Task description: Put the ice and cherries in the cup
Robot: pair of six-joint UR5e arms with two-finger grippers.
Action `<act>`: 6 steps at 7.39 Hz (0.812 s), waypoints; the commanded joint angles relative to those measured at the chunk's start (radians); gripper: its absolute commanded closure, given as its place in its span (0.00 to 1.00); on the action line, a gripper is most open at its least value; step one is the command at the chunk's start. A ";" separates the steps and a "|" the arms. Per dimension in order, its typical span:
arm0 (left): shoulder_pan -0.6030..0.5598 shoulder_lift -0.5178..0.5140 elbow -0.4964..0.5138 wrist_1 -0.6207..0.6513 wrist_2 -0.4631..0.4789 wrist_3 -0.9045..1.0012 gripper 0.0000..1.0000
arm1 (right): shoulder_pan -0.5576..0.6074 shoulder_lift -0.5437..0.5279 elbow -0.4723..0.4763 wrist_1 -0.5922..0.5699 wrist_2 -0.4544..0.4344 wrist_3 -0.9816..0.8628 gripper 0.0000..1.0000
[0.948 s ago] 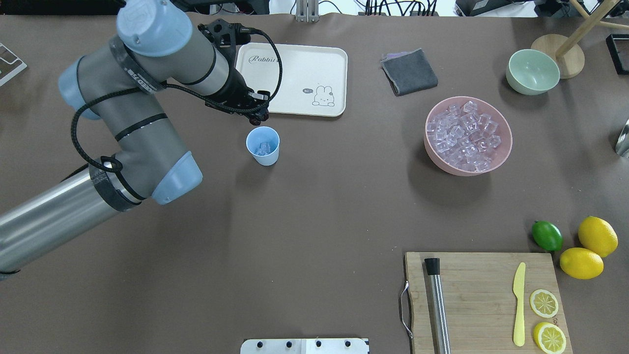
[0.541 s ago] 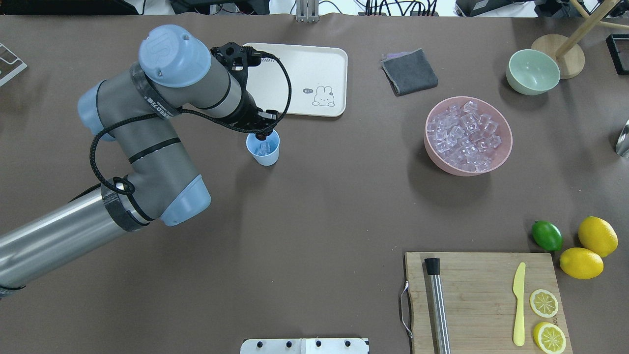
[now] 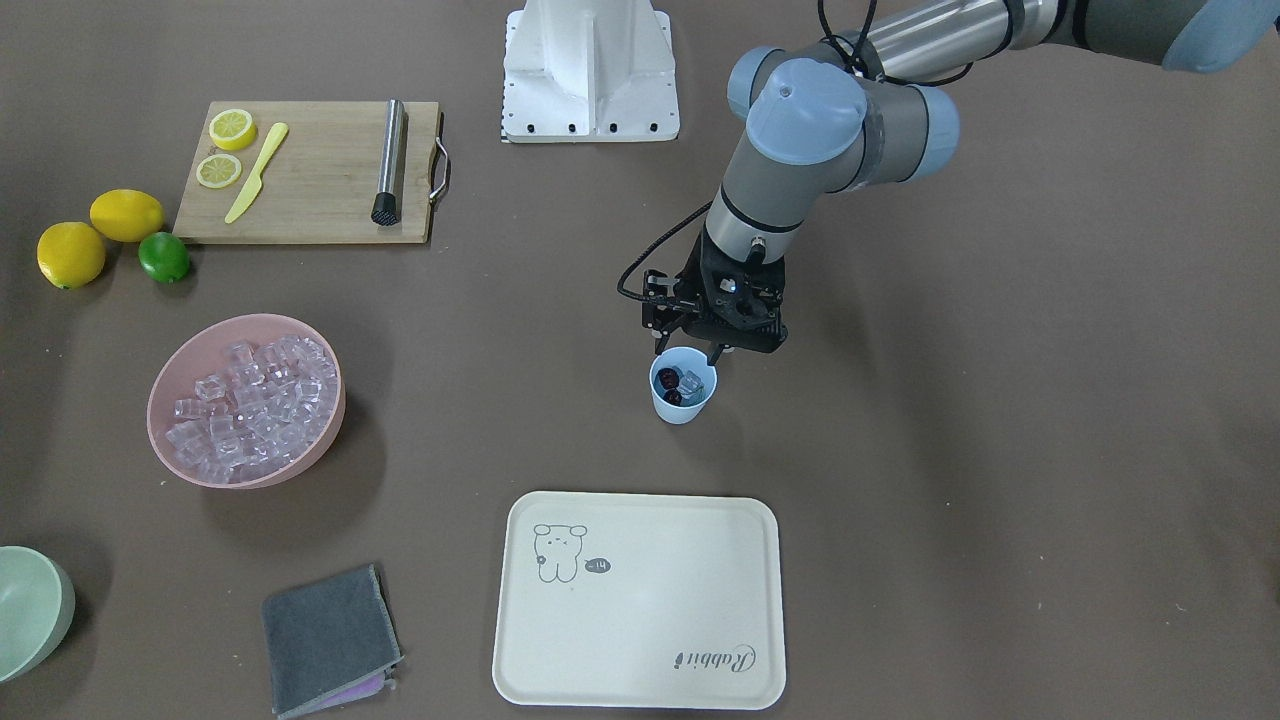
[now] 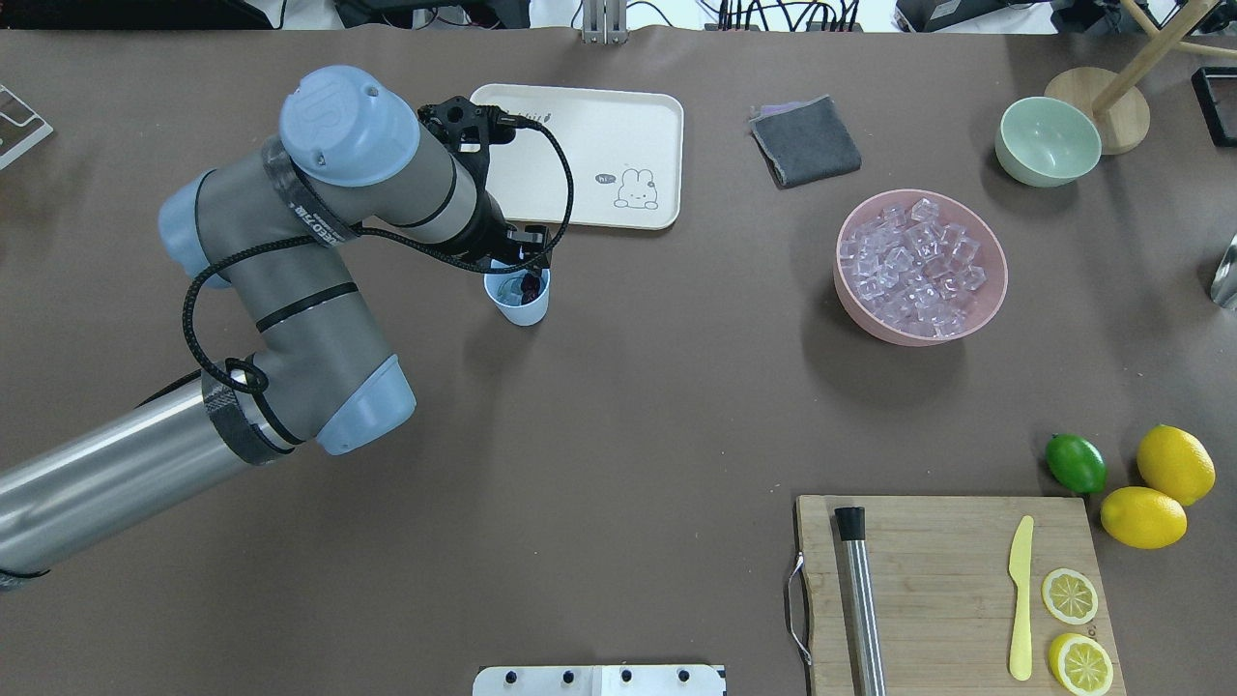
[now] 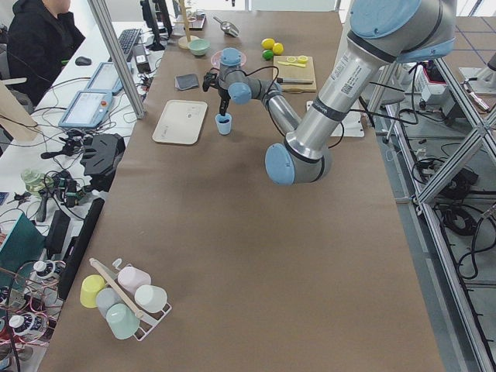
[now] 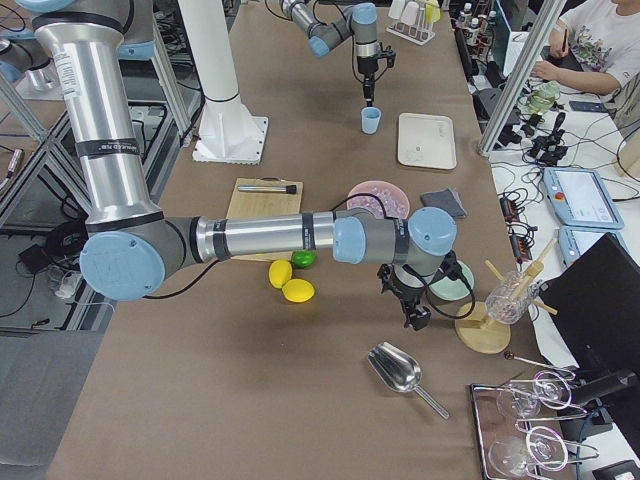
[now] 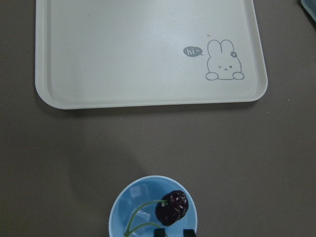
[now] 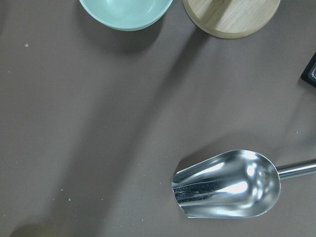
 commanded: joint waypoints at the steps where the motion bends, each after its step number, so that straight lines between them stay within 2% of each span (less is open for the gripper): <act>1: -0.048 0.031 0.003 0.006 -0.005 0.066 0.03 | 0.000 -0.002 0.000 0.000 0.002 0.000 0.01; 2: -0.149 0.104 0.000 0.000 -0.017 0.203 0.03 | 0.000 0.002 -0.002 -0.001 0.002 0.006 0.01; 4: -0.386 0.257 0.046 0.007 -0.152 0.529 0.03 | 0.000 -0.005 -0.002 -0.001 0.000 0.005 0.01; 5: -0.515 0.301 0.080 0.015 -0.222 0.726 0.03 | 0.000 -0.015 0.000 0.000 0.000 0.006 0.01; 6: -0.621 0.315 0.127 0.050 -0.300 0.839 0.03 | 0.000 -0.021 0.000 0.000 0.000 0.006 0.01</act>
